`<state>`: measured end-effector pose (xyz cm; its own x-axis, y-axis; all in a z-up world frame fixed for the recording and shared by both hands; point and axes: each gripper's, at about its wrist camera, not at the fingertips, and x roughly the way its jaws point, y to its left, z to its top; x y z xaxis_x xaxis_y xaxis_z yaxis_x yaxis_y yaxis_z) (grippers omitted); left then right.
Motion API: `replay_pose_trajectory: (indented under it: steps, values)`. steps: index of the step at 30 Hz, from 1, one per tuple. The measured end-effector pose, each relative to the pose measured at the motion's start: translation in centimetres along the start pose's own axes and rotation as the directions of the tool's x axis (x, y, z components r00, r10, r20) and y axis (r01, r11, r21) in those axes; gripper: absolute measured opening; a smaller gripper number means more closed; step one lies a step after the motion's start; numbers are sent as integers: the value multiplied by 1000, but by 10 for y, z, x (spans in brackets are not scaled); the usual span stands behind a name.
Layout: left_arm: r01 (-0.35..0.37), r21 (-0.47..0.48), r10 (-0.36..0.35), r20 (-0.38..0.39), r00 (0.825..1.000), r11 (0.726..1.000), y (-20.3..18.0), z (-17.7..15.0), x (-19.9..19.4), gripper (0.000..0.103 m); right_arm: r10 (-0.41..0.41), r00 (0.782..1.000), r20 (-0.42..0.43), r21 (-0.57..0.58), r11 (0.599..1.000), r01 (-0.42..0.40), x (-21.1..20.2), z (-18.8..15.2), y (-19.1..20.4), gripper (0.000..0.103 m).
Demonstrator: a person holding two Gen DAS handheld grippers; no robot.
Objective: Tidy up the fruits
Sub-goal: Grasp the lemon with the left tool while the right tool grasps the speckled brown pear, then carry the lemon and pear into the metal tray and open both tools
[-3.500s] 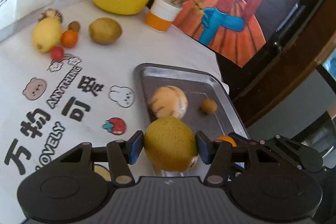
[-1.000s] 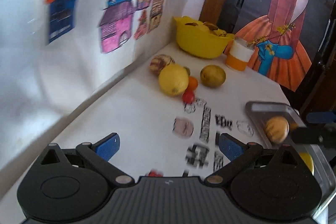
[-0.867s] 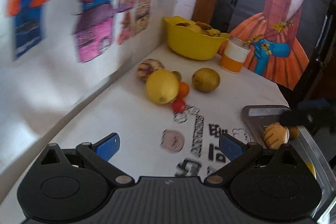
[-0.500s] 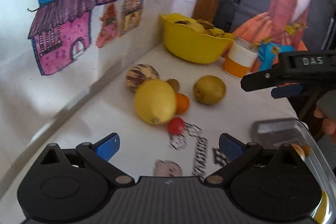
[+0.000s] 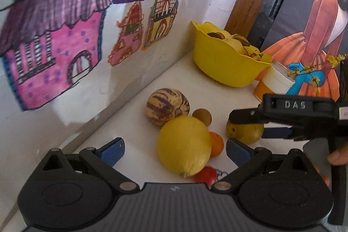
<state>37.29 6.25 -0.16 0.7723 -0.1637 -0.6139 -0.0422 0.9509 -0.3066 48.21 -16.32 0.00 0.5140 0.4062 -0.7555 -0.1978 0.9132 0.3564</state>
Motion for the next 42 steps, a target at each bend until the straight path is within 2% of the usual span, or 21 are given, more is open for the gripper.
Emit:
replay_pose_trajectory:
  steps: [5, 10, 14, 17, 25, 30, 35, 42]
  values:
    - [32, -15, -32, -2, 999, 999, 1, 3, 10, 88, 14, 1000, -3, -14, 1000, -14, 6, 2, -1, 84]
    - [38, 32, -39, 7, 999, 999, -3, -1, 15, 77, 13, 1000, 11, -42, 999, -13, 6, 3, 1, 77]
    - [72, 21, -72, 2, 997, 997, -3, -2, 14, 65, 3, 1000, 19, -59, 998, -2, 4, 1, 2, 74]
    - [71, 3, -71, 2, 997, 997, 0, -1, 13, 60, 5, 1000, 17, -52, 999, -4, 2, 0, 1, 74]
    - [47, -15, -47, -18, 999, 999, -1, -2, 8, 59, 20, 1000, -17, -17, 1000, -21, -12, -4, -4, 73]
    - [53, -72, -55, -25, 998, 996, 2, -5, -5, 59, 37, 999, -31, 17, 999, -36, -26, -10, -11, 73]
    - [35, -39, -35, -10, 999, 999, -12, -8, -22, 59, 61, 998, -2, 58, 996, -60, -48, -14, -19, 73]
    - [79, -7, -79, 6, 997, 997, -47, -11, -55, 59, 62, 995, 81, 83, 994, -69, -108, -30, -38, 73]
